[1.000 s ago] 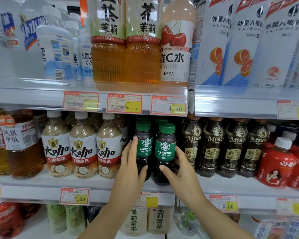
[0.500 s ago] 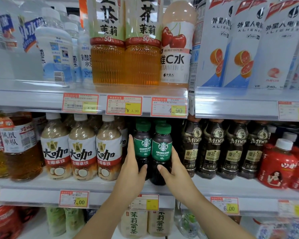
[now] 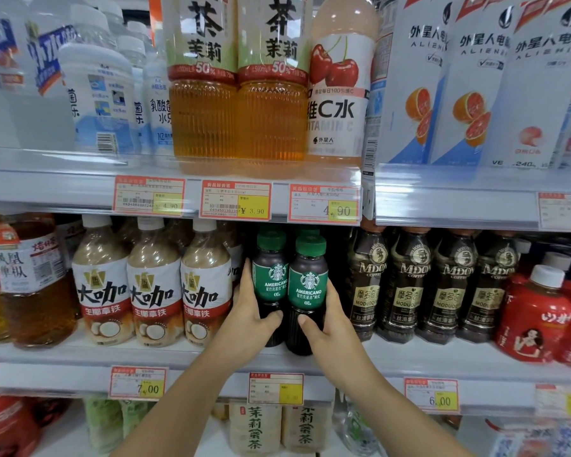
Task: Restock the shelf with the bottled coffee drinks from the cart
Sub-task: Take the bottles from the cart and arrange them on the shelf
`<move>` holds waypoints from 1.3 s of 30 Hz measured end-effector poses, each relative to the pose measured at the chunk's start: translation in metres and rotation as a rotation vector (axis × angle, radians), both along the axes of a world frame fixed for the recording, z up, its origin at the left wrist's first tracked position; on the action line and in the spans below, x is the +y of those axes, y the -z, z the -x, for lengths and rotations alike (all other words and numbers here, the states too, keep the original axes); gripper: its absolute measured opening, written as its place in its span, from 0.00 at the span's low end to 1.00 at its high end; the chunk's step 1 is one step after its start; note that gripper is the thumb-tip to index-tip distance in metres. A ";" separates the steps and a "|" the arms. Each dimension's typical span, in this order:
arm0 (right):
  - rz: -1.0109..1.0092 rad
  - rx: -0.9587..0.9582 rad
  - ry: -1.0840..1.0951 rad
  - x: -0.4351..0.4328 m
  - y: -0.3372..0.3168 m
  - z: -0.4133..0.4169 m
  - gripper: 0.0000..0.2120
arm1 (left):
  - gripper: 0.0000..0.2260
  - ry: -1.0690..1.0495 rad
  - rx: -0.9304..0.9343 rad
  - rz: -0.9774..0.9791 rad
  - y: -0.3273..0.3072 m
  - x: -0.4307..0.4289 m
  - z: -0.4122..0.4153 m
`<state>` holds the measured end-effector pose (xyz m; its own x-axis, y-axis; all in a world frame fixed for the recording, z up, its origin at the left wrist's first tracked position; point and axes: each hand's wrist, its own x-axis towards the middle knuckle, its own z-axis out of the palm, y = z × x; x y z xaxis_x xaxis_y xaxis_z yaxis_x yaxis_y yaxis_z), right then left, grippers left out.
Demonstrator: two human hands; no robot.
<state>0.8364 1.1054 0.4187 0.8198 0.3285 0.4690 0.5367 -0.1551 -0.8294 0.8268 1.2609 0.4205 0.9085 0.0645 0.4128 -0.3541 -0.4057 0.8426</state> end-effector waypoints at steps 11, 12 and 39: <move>0.041 0.015 0.023 0.003 -0.003 -0.010 0.33 | 0.38 0.046 0.018 0.000 -0.001 0.005 0.001; 0.042 0.019 0.018 0.003 -0.004 -0.011 0.32 | 0.38 0.049 0.022 -0.001 -0.001 0.006 0.002; 0.072 0.055 0.052 0.002 -0.005 -0.010 0.32 | 0.35 -0.281 -0.129 -0.129 0.005 -0.013 0.015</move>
